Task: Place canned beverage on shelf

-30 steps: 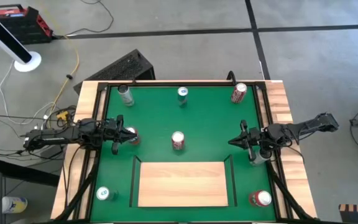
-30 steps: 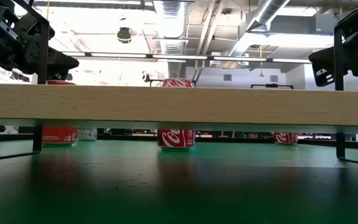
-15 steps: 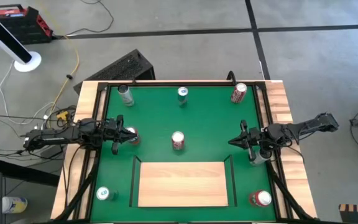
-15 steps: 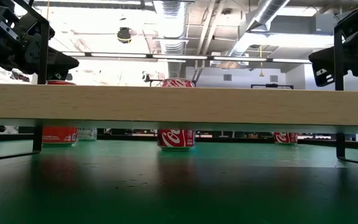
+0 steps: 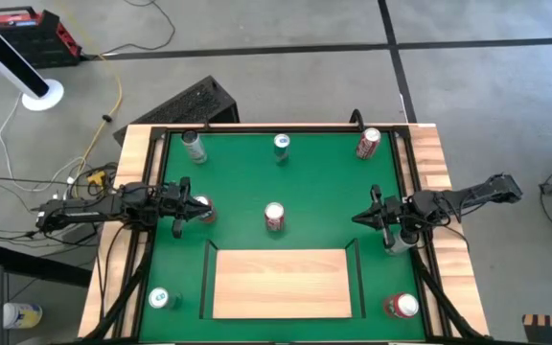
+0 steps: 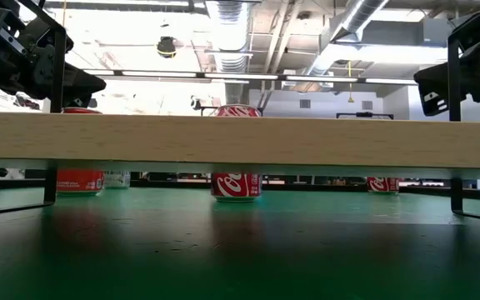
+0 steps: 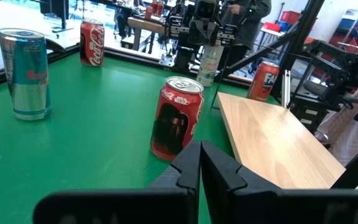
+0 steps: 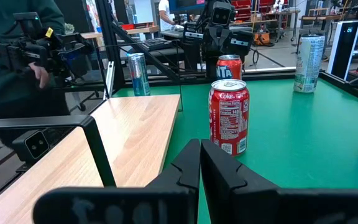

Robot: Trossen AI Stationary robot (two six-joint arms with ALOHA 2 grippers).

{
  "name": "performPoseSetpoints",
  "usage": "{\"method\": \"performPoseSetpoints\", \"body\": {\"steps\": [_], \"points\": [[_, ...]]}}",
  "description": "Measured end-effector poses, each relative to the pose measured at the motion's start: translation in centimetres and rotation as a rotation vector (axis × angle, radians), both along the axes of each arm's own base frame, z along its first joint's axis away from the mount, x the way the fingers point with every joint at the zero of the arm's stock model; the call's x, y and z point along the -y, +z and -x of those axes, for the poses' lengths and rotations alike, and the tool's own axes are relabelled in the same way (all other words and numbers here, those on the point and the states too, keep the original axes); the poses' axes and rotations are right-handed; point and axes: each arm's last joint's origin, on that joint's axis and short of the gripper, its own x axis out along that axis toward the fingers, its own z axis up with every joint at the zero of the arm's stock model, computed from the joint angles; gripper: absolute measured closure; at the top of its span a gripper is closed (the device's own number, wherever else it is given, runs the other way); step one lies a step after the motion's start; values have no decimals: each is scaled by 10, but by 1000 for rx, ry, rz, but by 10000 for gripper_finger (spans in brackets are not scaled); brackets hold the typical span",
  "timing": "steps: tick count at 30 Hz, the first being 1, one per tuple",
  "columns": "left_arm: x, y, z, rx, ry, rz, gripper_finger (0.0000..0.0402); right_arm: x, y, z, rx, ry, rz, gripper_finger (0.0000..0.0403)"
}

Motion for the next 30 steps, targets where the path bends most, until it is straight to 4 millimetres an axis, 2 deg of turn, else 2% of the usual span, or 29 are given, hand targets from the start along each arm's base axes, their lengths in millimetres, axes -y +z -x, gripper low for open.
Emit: {"method": "performPoseSetpoints", "body": {"steps": [16,19,23,30], "points": [[0,0,0,0,0,0,401,0,0,0,0,0,0,362],[-2,0,0,-1,58,5,401,0,0,0,0,0,0,362],[-3,0,0,13,104,121,401,0,0,0,0,0,0,362],[-1,6,0,74,10,392,401,0,0,0,0,0,0,362]]}}
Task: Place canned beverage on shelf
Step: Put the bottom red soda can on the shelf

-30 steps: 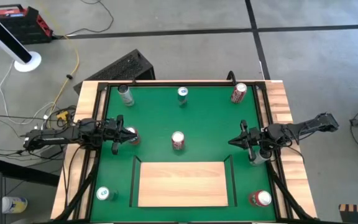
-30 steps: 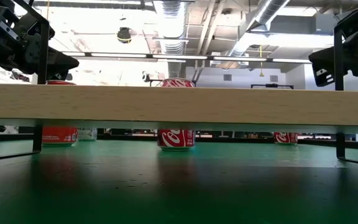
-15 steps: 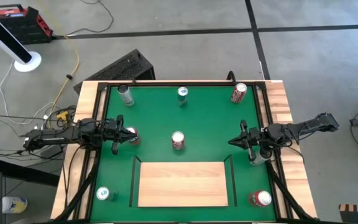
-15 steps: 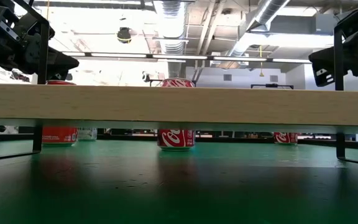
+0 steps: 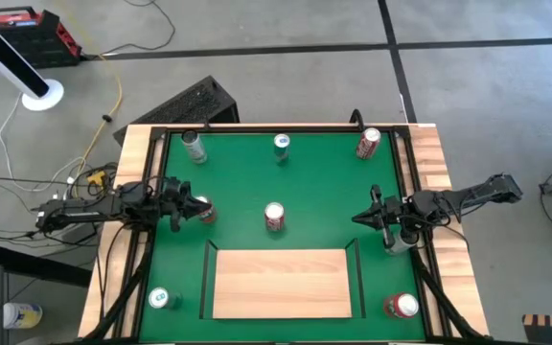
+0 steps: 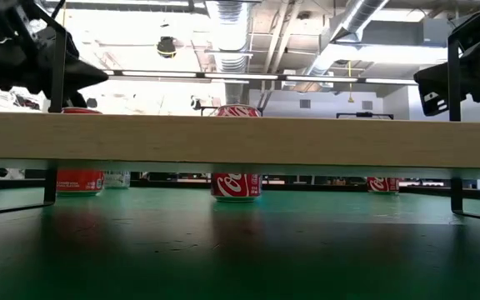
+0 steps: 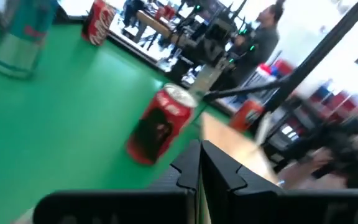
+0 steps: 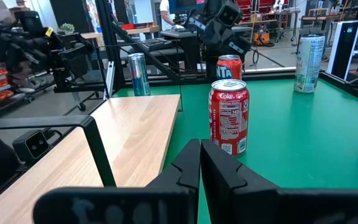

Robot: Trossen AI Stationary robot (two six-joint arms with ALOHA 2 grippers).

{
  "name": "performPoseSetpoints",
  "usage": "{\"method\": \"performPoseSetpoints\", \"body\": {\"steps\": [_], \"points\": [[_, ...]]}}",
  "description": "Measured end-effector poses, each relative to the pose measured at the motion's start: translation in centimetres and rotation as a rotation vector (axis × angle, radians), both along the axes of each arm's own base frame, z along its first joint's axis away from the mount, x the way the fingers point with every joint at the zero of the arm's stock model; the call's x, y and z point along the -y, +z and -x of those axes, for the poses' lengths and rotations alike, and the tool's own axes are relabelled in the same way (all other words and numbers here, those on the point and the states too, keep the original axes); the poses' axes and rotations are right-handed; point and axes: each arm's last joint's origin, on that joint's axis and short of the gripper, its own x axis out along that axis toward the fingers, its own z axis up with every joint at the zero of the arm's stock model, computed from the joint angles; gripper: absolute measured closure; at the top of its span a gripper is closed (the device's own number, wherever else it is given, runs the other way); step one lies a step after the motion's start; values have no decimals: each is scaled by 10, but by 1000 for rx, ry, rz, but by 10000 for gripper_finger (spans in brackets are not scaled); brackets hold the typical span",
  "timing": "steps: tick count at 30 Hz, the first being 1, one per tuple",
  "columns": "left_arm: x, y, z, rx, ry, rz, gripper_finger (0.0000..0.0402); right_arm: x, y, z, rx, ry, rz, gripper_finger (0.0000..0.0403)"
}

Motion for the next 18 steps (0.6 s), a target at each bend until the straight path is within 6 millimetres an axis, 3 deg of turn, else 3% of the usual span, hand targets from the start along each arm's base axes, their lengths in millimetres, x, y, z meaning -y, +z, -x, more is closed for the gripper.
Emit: {"method": "performPoseSetpoints", "body": {"steps": [4,8,14,18], "points": [[-1,13,2,139,28,127,401,0,0,0,0,0,1,362],[-3,28,6,299,82,94,401,0,0,0,8,3,57,362],[-6,51,10,322,238,-25,401,0,13,0,119,-11,-19,362],[-7,73,5,291,284,-135,401,7,34,3,278,-158,-81,362]]}}
